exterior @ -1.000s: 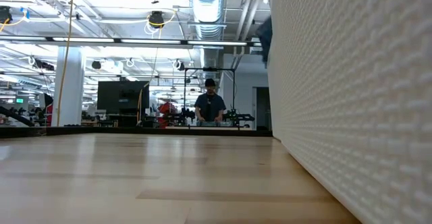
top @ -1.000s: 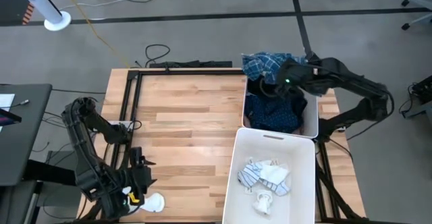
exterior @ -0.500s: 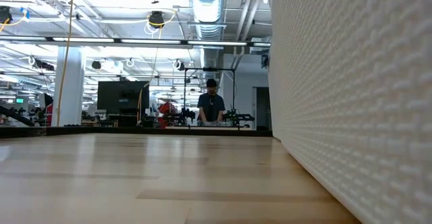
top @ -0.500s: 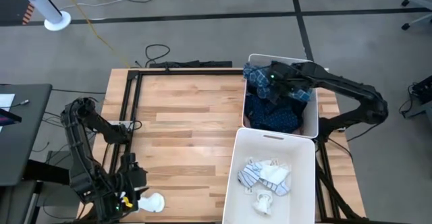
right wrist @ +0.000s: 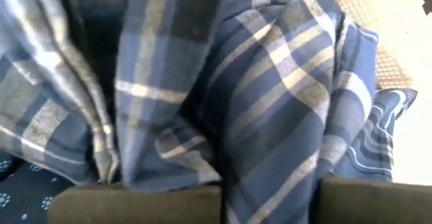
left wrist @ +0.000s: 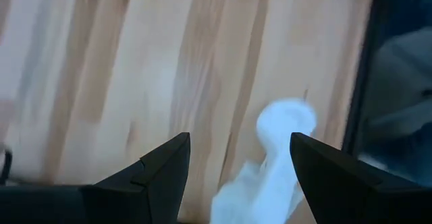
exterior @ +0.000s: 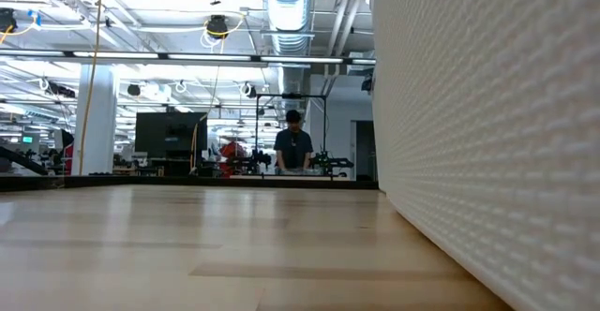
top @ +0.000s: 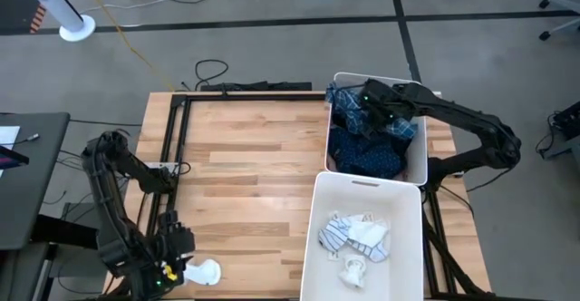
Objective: Sort clothes
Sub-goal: Put the blue striped polo into the top laundry bin, then put the white sock into the bottom laundry bin
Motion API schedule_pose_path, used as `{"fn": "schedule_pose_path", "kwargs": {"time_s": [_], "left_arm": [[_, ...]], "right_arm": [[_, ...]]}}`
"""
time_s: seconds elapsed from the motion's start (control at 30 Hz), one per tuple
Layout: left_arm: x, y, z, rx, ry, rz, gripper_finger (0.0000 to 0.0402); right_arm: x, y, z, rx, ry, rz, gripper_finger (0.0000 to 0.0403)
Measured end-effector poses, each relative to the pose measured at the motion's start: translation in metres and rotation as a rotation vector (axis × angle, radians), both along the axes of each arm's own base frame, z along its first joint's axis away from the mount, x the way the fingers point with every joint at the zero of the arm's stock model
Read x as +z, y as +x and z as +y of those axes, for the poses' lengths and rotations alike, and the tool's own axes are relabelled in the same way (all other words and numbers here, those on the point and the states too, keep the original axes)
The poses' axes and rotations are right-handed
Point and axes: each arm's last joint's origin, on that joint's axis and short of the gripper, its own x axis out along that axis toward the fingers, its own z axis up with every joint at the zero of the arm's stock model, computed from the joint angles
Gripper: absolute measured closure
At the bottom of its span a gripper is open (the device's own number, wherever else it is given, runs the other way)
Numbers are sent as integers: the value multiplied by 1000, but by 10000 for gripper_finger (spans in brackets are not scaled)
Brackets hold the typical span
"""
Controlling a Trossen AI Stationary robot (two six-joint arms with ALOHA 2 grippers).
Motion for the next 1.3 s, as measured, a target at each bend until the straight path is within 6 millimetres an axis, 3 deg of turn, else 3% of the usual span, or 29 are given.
{"fn": "schedule_pose_path", "kwargs": {"time_s": [0.2,0.5,0.6,1.03,1.3], "left_arm": [[-34,-2,-3,45,-62,144,152],[-68,0,-15,28,-234,204,152],[-81,-1,-16,23,-265,247,152],[-119,-7,-8,42,-286,328,152],[-149,-7,-2,37,-352,299,152]], "right_arm": [[0,1,0,13,-4,-6,307],[5,2,0,15,-9,-20,155],[13,3,0,14,-24,-45,124],[73,-7,27,113,-80,-283,111],[94,-24,53,160,-103,-402,111]]}}
